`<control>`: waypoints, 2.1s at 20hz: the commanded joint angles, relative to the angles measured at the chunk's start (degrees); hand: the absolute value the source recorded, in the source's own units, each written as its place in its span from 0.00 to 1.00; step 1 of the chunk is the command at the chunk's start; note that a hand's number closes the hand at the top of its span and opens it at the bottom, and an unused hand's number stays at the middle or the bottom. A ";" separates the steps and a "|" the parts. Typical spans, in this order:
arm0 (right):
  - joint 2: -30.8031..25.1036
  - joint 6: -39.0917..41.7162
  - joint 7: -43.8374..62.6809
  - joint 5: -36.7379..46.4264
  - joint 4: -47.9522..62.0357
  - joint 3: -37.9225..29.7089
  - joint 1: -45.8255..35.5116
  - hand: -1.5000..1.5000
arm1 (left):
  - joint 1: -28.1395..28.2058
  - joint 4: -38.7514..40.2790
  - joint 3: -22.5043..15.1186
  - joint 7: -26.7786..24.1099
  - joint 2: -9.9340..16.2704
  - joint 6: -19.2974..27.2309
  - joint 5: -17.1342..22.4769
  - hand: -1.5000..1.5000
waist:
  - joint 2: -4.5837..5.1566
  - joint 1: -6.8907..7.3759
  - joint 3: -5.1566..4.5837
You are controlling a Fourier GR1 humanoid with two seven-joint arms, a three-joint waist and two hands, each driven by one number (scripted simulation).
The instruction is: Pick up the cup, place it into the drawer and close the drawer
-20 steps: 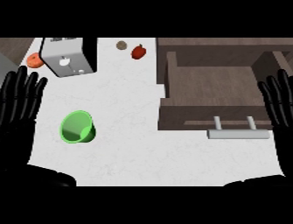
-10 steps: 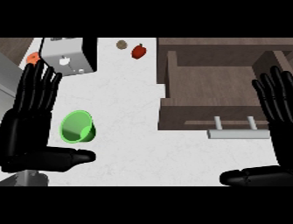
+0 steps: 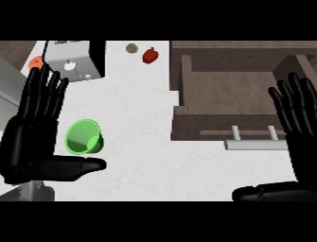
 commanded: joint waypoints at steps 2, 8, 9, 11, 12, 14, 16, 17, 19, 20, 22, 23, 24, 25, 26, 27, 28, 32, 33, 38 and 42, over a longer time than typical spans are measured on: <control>-1.72 -0.18 5.11 -1.69 -1.18 -2.25 -5.09 0.00 | 0.70 -0.75 0.65 0.85 0.72 -0.17 0.27 0.00 | -0.01 0.07 0.00; -1.00 1.78 -1.92 -1.57 2.97 -2.36 -1.39 0.00 | 8.91 0.84 -0.85 -4.51 -0.17 -0.93 -0.62 0.00 | -0.01 0.14 0.00; -0.78 -1.61 2.37 -1.10 3.95 -3.52 -7.58 0.00 | 5.94 3.19 -0.95 -3.74 -0.28 -0.43 -1.06 0.00 | 0.01 0.14 -0.01; 0.46 -0.79 1.28 0.91 -2.45 0.29 0.15 0.00 | 4.50 5.79 0.79 -4.31 -0.09 0.67 -0.79 0.00 | -0.02 -0.10 -0.01; -1.48 -0.28 3.19 -0.73 0.38 -2.40 -4.86 0.00 | 7.40 6.64 0.15 -6.76 -0.26 -0.59 -0.83 0.00 | 0.01 0.06 -0.01; -1.45 0.21 0.51 -1.72 4.21 -3.96 -5.85 0.00 | 11.59 8.21 2.99 -10.15 2.05 -4.42 1.83 0.00 | 0.06 0.29 -0.02; -1.25 0.82 -0.29 -2.54 1.47 -3.87 -3.45 0.00 | 8.61 9.05 2.04 -8.29 0.90 -2.31 0.13 0.00 | 0.01 0.04 0.00; -0.83 0.25 3.94 -1.70 -2.86 -1.31 -1.49 0.00 | 8.14 9.38 4.29 -6.64 2.42 -2.33 1.04 0.00 | -0.01 -0.03 -0.01; -0.39 -0.50 1.42 -0.01 1.84 -1.56 -3.66 0.00 | 6.18 14.73 4.14 -10.84 1.10 -1.62 -0.60 0.00 | 0.04 -0.02 -0.01; -0.74 -0.90 1.26 -0.35 3.57 -2.75 -6.81 0.00 | 3.84 17.33 5.35 -10.48 1.49 -1.06 -0.36 0.00 | 0.07 -0.01 -0.01; -3.72 1.88 5.37 -5.34 -1.63 -5.82 -4.60 0.00 | 3.95 19.95 10.03 -12.10 5.47 -4.94 3.16 0.00 | 0.05 -0.17 -0.02; -0.03 -1.64 3.68 -0.23 0.28 -1.49 -4.35 0.00 | 8.22 14.80 3.94 -10.67 0.73 -0.62 -1.58 0.00 | 0.00 0.09 0.00; -1.07 -0.72 3.64 -0.54 1.15 -2.08 -5.85 0.00 | 4.33 23.64 9.30 -15.02 4.36 -5.08 2.24 0.00 | 0.06 -0.02 -0.02; -2.47 2.51 0.65 -3.88 -0.35 -4.85 -0.16 0.00 | 8.68 18.97 7.12 -14.38 3.09 -3.82 0.36 0.00 | 0.00 -0.03 0.00; -0.77 1.56 -0.15 -1.39 0.90 -1.74 -1.29 0.00 | 10.14 19.36 4.50 -16.27 0.92 -3.09 -1.61 0.00 | 0.01 0.06 0.00; -2.89 2.31 4.46 -4.76 -2.47 -4.49 -2.41 0.00 | 5.56 23.34 5.67 -16.58 2.03 -2.56 -2.21 0.00 | 0.01 -0.09 -0.01; -0.88 0.76 3.07 -1.17 -2.86 -1.52 -0.48 0.00 | 6.53 23.33 6.94 -16.61 2.72 -3.66 -0.61 0.00 | 0.00 -0.03 -0.01; -2.80 0.55 3.79 -2.04 3.36 -4.79 -7.34 0.00 | 6.01 30.37 8.65 -20.46 3.91 -6.08 0.20 0.00 | 0.03 0.10 -0.01; -3.77 2.95 1.41 -4.13 1.61 -6.67 -3.67 0.00 | 3.88 30.79 7.49 -19.45 2.67 -5.05 -0.03 0.00 | 0.02 -0.04 0.00; -2.10 0.87 4.18 -3.17 0.13 -4.50 -5.08 0.00 | 3.15 40.96 9.88 -28.33 4.14 -6.52 -1.19 0.00 | 0.04 -0.03 -0.02; -2.33 0.86 2.92 -2.26 3.21 -4.57 -7.22 0.00 | 1.71 44.40 11.95 -29.54 6.52 -9.01 0.84 0.00 | 0.03 0.04 -0.01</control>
